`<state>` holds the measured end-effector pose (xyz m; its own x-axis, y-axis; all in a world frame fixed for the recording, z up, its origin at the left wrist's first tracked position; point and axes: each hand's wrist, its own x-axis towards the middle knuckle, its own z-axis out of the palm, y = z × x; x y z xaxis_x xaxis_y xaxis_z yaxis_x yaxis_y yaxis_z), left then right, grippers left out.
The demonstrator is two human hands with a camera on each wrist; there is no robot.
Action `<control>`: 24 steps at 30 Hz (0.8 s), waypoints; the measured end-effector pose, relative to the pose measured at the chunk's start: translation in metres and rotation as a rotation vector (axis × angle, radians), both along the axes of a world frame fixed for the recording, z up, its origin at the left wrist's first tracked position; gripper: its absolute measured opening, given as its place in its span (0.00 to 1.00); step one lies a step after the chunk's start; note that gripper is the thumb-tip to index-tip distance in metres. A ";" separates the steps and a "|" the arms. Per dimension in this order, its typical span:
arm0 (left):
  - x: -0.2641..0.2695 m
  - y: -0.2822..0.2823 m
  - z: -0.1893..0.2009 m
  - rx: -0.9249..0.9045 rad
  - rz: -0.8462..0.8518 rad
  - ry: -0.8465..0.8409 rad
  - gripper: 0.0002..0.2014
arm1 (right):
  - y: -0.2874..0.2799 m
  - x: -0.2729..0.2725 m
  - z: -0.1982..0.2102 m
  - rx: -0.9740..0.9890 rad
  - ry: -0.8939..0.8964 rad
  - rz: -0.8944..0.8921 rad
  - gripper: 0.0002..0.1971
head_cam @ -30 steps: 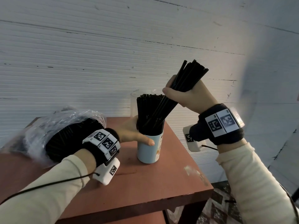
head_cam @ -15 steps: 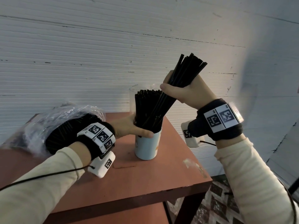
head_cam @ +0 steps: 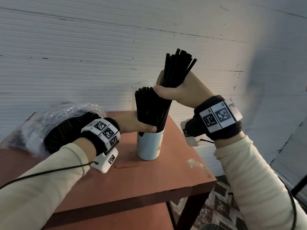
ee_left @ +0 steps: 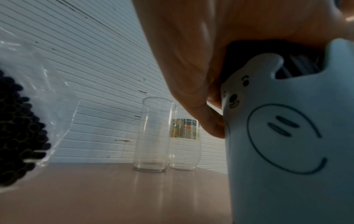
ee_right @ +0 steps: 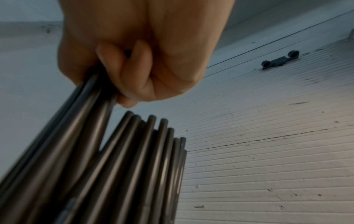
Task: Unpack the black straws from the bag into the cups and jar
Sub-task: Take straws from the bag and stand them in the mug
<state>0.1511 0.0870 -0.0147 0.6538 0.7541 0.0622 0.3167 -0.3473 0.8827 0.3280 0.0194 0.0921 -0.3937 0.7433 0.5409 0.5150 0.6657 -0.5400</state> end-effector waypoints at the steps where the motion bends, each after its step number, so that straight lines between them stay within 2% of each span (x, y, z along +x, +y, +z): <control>1: -0.002 -0.001 0.001 -0.013 -0.021 0.011 0.36 | 0.002 -0.001 0.000 0.001 -0.002 -0.001 0.05; 3: -0.005 -0.002 0.003 -0.050 -0.050 0.030 0.37 | 0.004 -0.003 0.000 -0.006 -0.015 -0.007 0.05; 8: -0.011 0.000 0.001 -0.174 -0.062 -0.042 0.20 | 0.007 -0.008 -0.005 -0.007 -0.030 -0.036 0.05; 14: -0.011 -0.002 0.003 -0.147 -0.055 -0.028 0.16 | 0.002 -0.018 -0.004 0.033 -0.076 -0.078 0.09; 17: -0.011 -0.002 0.001 -0.104 -0.030 -0.033 0.23 | 0.002 -0.022 -0.007 0.047 -0.099 -0.095 0.11; 21: -0.011 -0.006 -0.002 -0.178 0.006 -0.102 0.25 | 0.006 -0.024 -0.019 0.067 -0.136 -0.164 0.23; 24: -0.012 -0.011 -0.002 -0.184 -0.003 -0.086 0.33 | 0.010 -0.021 -0.028 0.086 -0.160 -0.212 0.21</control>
<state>0.1390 0.0758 -0.0163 0.6542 0.7560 -0.0209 0.2366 -0.1783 0.9551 0.3066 0.0292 0.0640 -0.3194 0.7723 0.5492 0.7219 0.5737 -0.3869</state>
